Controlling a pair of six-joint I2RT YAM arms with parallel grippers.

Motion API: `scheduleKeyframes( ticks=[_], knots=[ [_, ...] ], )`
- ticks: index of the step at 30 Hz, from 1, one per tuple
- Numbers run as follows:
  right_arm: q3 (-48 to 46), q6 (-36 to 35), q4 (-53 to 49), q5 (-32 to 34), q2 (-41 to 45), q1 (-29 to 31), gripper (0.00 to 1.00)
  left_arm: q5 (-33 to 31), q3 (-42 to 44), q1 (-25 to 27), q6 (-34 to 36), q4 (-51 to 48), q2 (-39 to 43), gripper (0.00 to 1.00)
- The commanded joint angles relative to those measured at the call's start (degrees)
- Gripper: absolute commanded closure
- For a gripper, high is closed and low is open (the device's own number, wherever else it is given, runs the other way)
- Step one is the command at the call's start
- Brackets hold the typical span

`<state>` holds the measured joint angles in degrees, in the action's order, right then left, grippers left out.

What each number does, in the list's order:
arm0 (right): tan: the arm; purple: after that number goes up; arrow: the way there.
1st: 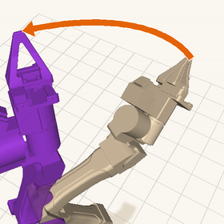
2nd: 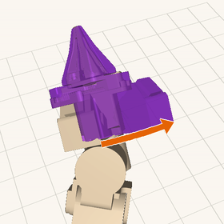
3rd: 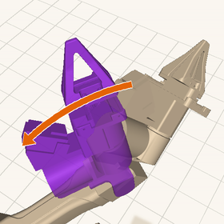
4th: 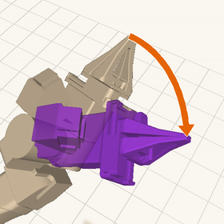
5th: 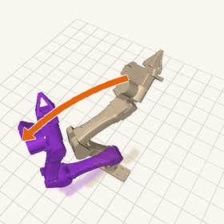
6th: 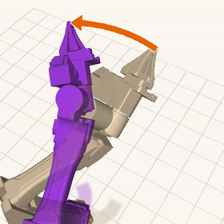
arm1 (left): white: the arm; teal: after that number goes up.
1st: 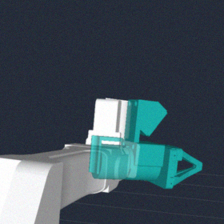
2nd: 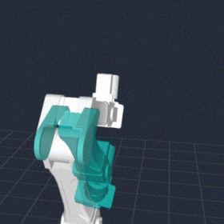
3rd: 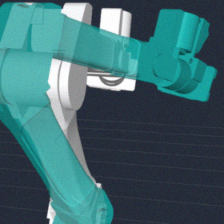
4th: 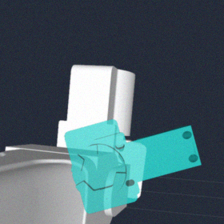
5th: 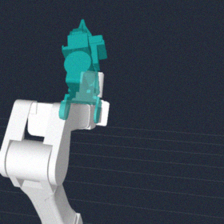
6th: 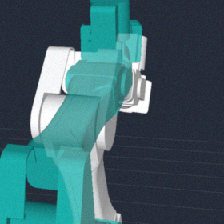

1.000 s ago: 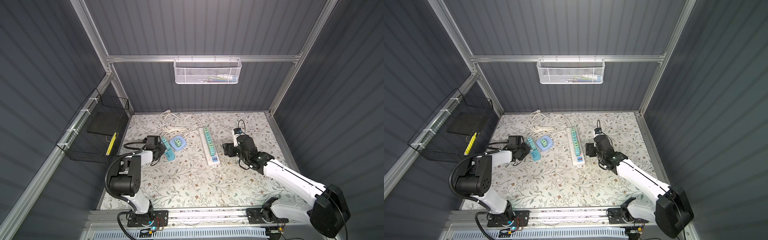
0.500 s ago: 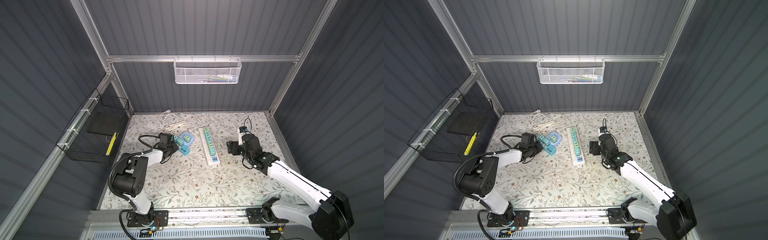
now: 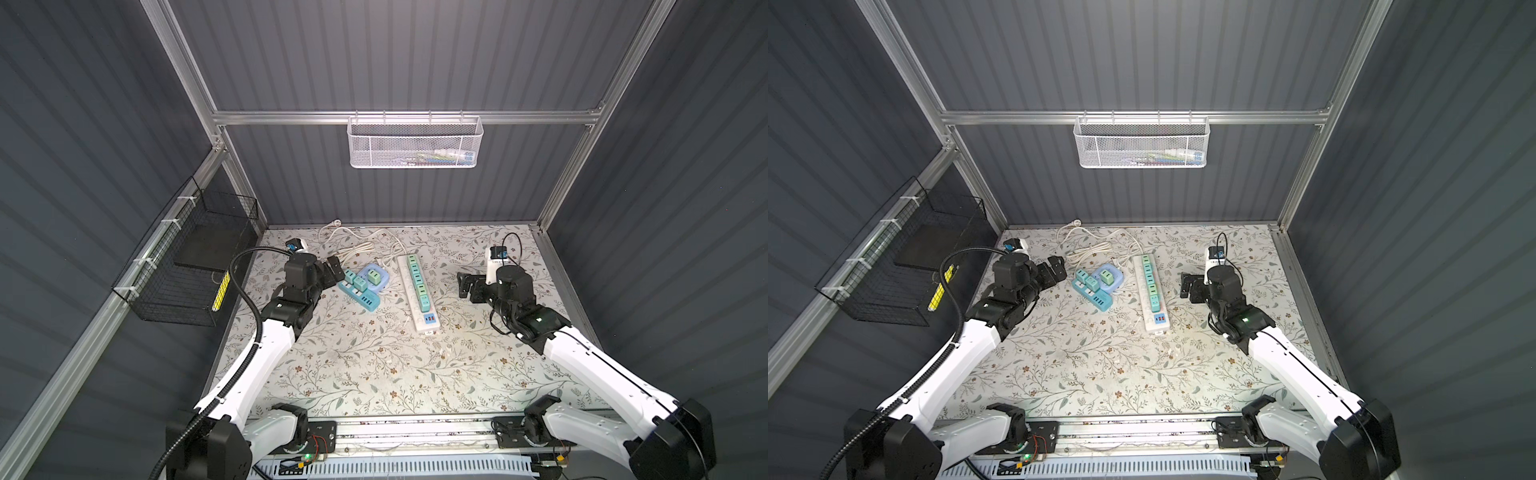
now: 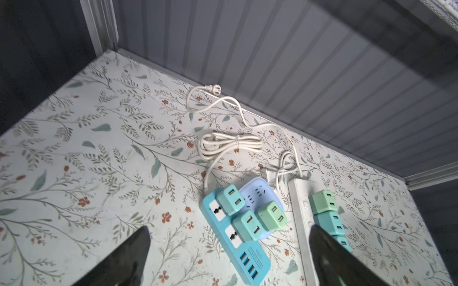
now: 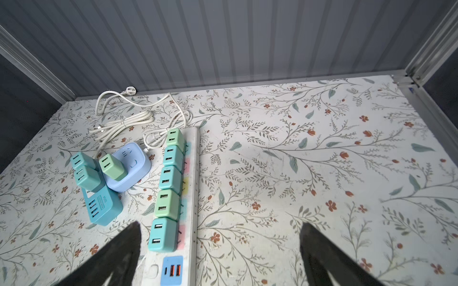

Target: Insert the plug

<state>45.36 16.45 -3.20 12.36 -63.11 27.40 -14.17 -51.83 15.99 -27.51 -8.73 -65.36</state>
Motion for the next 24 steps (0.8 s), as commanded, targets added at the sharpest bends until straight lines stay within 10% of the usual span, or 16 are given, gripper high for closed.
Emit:
scheduleKeyframes(
  ticks=[1,5,14,24],
  knots=[
    [-1.24,-4.76,3.81,-2.50,-4.58,-0.93,0.01,-3.69,2.42,0.01,10.38,3.20,-1.01,0.00],
    [-4.84,-5.25,11.91,-7.01,-4.43,-6.44,0.01,-4.65,11.10,-1.29,27.03,20.67,-4.76,0.00],
    [-13.54,-11.49,24.39,-10.58,-2.72,-23.64,0.01,-1.02,23.70,-10.19,27.51,46.85,-18.38,0.00],
    [-23.29,-17.68,41.52,-16.23,-8.80,-27.47,0.01,0.32,31.29,-12.74,26.16,74.07,-33.05,0.00]
  ],
)
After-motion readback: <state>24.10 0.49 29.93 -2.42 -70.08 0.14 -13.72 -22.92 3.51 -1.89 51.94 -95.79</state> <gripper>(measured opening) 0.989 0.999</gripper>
